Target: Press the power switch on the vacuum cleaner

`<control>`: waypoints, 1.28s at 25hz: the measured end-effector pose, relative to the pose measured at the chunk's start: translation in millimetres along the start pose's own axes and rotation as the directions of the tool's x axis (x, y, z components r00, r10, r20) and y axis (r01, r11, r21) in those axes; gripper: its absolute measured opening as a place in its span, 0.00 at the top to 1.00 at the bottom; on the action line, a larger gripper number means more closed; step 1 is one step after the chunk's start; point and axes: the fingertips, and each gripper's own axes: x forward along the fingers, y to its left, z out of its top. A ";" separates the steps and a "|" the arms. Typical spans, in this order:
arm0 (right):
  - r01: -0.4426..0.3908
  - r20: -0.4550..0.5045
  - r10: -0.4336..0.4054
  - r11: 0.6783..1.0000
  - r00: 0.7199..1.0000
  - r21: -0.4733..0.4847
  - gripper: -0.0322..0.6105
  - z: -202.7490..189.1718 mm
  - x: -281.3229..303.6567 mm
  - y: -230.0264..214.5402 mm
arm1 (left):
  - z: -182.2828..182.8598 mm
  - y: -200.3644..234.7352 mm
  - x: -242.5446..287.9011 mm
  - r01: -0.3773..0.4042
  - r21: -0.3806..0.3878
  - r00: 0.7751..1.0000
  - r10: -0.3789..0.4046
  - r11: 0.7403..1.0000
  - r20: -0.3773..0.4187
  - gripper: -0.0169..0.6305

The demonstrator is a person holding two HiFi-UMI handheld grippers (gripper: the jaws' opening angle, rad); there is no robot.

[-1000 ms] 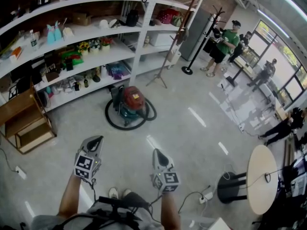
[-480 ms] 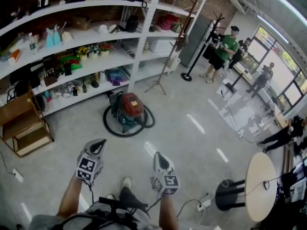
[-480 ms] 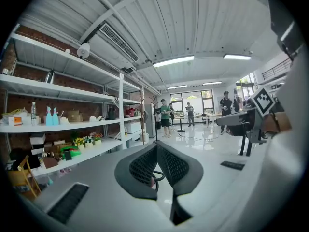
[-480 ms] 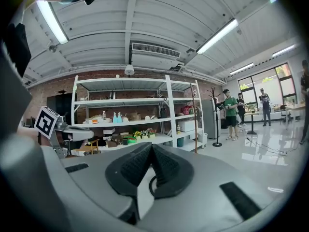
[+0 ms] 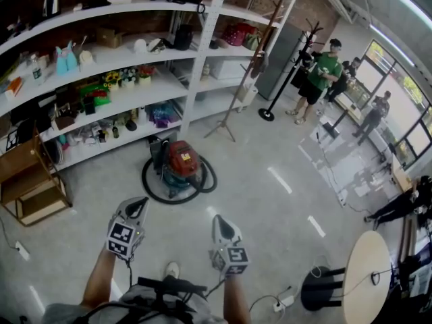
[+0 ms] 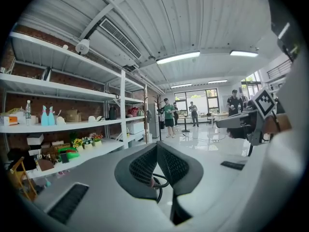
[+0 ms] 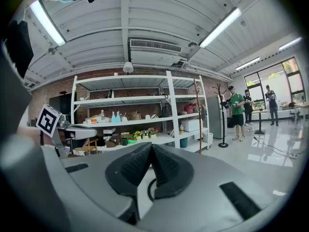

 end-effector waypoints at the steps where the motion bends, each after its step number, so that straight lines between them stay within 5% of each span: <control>1: -0.009 -0.001 0.009 1.000 1.000 0.000 0.94 2.4 6.4 -5.0 | 0.7 1.0 7.4 -0.006 -0.001 1.000 0.006 1.000 -0.003 0.96; 16: -0.100 0.006 0.100 0.995 0.995 0.013 0.94 11.6 72.5 -62.9 | 12.8 9.7 80.2 -0.082 0.014 0.996 0.082 0.997 -0.018 0.96; 32: -0.073 0.012 0.072 0.997 0.997 0.026 0.94 28.5 157.6 -101.3 | 28.9 57.3 182.2 -0.035 0.028 0.999 0.035 0.999 -0.008 0.96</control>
